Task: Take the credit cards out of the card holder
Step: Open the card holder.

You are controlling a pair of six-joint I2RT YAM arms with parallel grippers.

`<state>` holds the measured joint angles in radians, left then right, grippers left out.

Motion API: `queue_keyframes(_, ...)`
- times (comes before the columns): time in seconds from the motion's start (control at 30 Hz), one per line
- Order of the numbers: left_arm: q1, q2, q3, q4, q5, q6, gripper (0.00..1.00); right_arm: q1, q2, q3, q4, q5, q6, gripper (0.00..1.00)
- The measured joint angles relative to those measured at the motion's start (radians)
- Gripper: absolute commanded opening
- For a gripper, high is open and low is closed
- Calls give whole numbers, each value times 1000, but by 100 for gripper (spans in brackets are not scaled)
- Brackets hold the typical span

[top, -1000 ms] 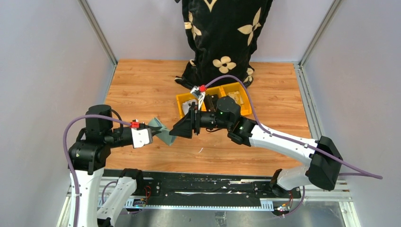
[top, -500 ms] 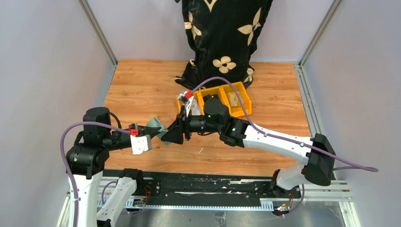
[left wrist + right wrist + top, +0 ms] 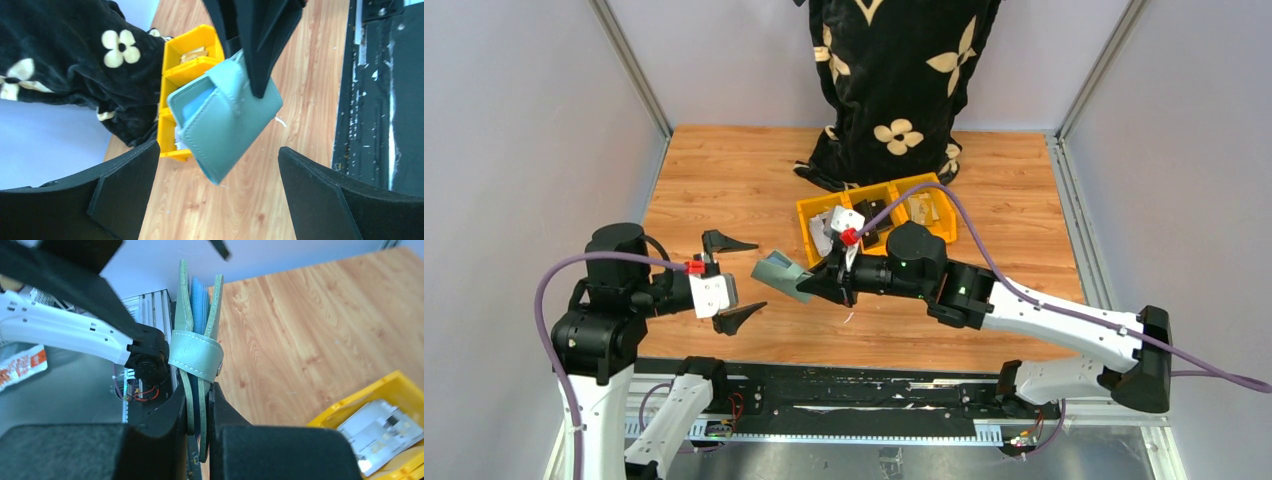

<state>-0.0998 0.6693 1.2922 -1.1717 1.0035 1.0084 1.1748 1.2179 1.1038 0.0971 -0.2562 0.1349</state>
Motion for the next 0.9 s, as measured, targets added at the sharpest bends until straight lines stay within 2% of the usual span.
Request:
queue_keyframes(0.1, 0, 39, 19, 1, 19, -66, 98, 39, -27, 0, -8, 4, -111, 0)
queue_keyframes(0.23, 0, 100, 39, 0, 72, -162, 86, 92, -32, 0, -29, 13, -238, 0)
queue_keyframes(0.3, 0, 108, 42, -2, 98, -203, 71, 97, -31, 10, -45, 15, -284, 0)
queue_keyframes(0.4, -1, 103, 42, -3, 123, -246, 38, 99, -26, 31, -64, 18, -319, 1)
queue_keyframes(0.5, -7, 80, 30, -2, 152, -285, 22, 100, -17, 64, -85, 26, -355, 5)
queue_keyframes(0.6, -15, 58, 16, -2, 161, -305, 17, 100, -13, 81, -109, 18, -376, 20)
queue_keyframes(0.7, -16, 55, 13, -1, 166, -322, 0, 100, -5, 92, -119, 14, -393, 46)
queue_keyframes(0.77, -22, 56, 10, 0, 171, -318, 0, 101, 15, 110, -121, 22, -386, 54)
queue_keyframes(0.83, -24, 54, 8, 0, 161, -277, 0, 103, 38, 127, -112, 38, -377, 75)
queue_keyframes(0.9, -27, 39, 1, 3, 130, -184, 0, 104, 40, 129, -109, 76, -348, 78)
